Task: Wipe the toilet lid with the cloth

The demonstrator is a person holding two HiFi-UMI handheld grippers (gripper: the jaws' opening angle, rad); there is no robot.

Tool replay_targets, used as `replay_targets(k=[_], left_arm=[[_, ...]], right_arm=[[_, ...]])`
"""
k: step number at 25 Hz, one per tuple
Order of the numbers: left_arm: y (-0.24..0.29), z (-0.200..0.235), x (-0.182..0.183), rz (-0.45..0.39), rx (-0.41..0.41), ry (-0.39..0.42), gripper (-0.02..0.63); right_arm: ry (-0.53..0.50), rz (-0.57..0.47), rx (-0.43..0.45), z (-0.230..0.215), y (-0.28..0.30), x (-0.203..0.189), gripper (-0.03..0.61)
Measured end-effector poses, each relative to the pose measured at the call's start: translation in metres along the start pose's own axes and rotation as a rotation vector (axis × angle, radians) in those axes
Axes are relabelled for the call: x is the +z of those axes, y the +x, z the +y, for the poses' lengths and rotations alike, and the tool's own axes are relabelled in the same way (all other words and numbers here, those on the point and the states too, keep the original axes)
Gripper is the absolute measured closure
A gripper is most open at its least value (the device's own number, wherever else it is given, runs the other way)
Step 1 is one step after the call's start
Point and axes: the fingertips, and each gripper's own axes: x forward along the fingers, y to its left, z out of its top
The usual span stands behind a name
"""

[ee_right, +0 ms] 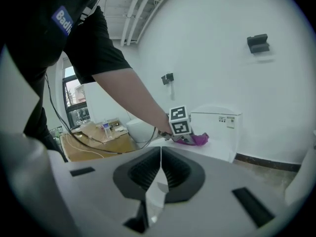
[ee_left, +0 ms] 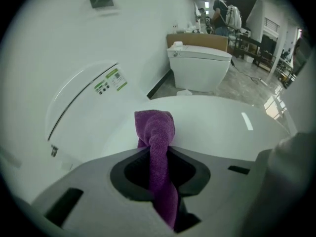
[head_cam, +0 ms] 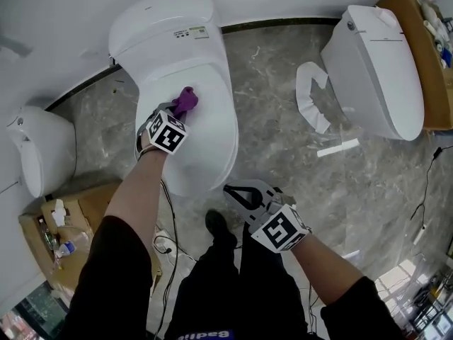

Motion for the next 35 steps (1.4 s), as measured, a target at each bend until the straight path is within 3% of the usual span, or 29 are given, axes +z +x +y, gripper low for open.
replay_targets(k=[6, 11, 17, 21, 29, 35], left_arm=[[-0.037, 0.042, -0.105, 0.047, 0.05, -0.119, 0.548], [-0.048, 0.045, -0.131, 0.052, 0.07, -0.174, 0.548], [-0.042, 0.003, -0.076, 0.006, 0.037, -0.13, 0.548], [-0.035, -0.038, -0.036, 0.019, 0.011, -0.107, 0.548], [-0.008, -0.136, 0.068, -0.021, -0.042, -0.072, 0.548], [-0.007, -0.181, 0.092, -0.049, -0.066, -0.043, 0.548]], right_arm=[[0.05, -0.007, -0.019, 0.034, 0.035, 0.019, 0.548], [0.074, -0.043, -0.045, 0.045, 0.032, 0.037, 0.548], [0.089, -0.027, -0.03, 0.041, 0.005, 0.029, 0.548], [0.101, -0.048, -0.015, 0.04, -0.037, 0.021, 0.548], [0.143, -0.057, -0.064, 0.015, -0.124, -0.013, 0.548], [0.126, -0.065, -0.068, 0.021, -0.142, -0.028, 0.548]])
